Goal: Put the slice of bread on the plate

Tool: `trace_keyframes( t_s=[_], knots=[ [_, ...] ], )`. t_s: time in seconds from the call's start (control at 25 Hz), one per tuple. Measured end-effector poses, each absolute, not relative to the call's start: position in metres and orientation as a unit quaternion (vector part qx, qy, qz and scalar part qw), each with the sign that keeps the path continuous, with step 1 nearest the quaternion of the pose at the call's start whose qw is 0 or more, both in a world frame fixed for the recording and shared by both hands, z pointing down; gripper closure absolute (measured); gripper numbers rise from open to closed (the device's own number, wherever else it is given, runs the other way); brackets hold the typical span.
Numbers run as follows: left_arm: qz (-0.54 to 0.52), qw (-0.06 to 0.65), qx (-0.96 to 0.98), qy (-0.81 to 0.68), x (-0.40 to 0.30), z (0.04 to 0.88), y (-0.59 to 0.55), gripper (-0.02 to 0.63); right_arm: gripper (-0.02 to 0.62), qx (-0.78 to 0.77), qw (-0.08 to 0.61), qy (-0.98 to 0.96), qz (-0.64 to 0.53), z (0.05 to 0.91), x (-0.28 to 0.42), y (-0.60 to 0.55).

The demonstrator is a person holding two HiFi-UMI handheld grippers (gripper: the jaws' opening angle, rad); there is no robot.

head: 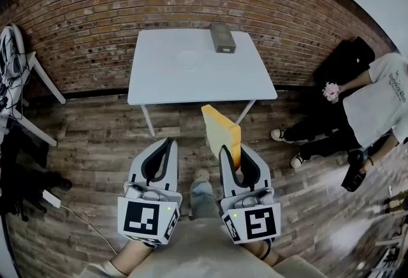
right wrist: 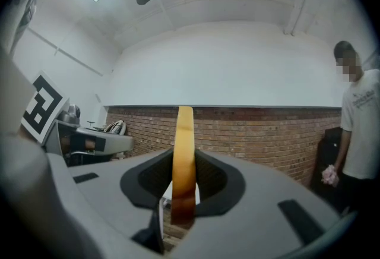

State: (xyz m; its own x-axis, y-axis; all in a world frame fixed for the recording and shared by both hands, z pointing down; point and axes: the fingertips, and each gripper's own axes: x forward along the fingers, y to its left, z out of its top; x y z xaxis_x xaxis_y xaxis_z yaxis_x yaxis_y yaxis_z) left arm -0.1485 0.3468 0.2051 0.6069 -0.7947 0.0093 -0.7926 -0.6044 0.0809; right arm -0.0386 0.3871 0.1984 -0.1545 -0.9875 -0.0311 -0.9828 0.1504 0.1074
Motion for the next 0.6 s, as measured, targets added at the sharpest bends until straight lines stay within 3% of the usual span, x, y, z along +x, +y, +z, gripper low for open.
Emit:
trace_keyframes(
  t_s=[0.6],
  knots=[
    [-0.008,0.038,0.884,-0.465,-0.088,0.222,0.193,0.597,0.5,0.63,0.019,-0.775,-0.049,0.212,0.024,0.224]
  ],
)
